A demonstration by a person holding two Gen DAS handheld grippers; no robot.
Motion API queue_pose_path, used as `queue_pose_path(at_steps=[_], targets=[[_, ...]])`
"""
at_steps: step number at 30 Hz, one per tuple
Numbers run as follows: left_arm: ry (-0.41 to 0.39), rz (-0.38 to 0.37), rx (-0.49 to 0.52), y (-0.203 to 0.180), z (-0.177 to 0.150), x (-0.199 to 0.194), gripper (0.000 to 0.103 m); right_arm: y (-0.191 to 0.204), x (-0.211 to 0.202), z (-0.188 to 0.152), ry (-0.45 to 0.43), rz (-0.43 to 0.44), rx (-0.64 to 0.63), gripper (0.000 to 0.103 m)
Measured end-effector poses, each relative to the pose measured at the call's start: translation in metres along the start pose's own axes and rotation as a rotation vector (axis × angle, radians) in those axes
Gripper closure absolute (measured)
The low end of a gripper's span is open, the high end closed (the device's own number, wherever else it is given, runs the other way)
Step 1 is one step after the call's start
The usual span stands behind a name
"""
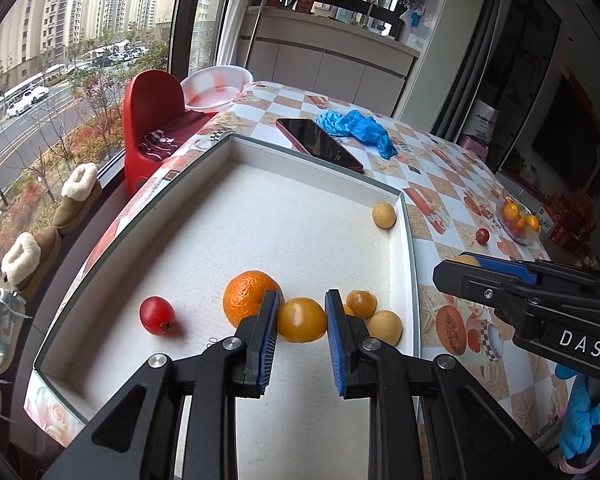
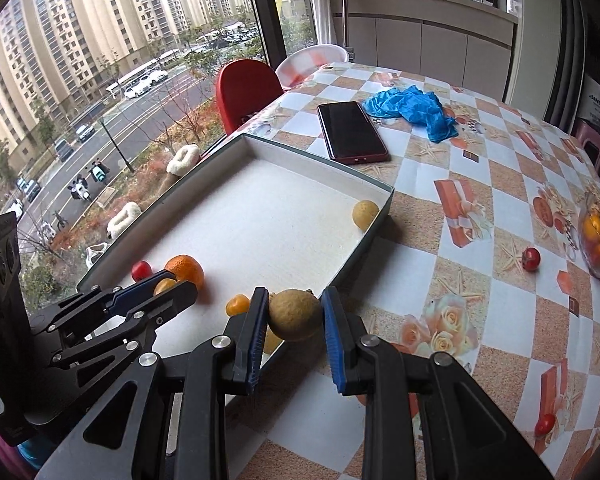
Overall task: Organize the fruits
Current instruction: 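Carry the cherry tomato and tan fruit over the white tray with both tools, then open the left tool over the tray while the right tool releases the tan fruit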
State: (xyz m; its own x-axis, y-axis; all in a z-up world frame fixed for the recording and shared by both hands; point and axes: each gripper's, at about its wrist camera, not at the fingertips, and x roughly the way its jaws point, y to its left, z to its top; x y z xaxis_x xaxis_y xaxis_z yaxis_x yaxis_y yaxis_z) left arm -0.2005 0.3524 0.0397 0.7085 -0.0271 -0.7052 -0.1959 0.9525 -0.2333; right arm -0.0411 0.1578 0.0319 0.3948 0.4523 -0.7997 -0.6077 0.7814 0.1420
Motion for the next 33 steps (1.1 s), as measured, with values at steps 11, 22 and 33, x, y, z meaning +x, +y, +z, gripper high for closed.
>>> queue_pose_path(at_steps=[11,22,33], targets=[[-0.011,-0.001,0.004,0.001,0.0,0.004,0.078,0.009,0.011,0.003,0.021,-0.001,-0.013,0.074],[-0.028,0.009,0.021,0.002,0.011,0.009,0.078,0.015,0.023,0.007,0.035,0.005,-0.016,0.074],[-0.051,0.057,0.028,0.007,0.02,0.012,0.066,0.013,0.044,0.016,0.083,-0.01,0.004,0.073]])
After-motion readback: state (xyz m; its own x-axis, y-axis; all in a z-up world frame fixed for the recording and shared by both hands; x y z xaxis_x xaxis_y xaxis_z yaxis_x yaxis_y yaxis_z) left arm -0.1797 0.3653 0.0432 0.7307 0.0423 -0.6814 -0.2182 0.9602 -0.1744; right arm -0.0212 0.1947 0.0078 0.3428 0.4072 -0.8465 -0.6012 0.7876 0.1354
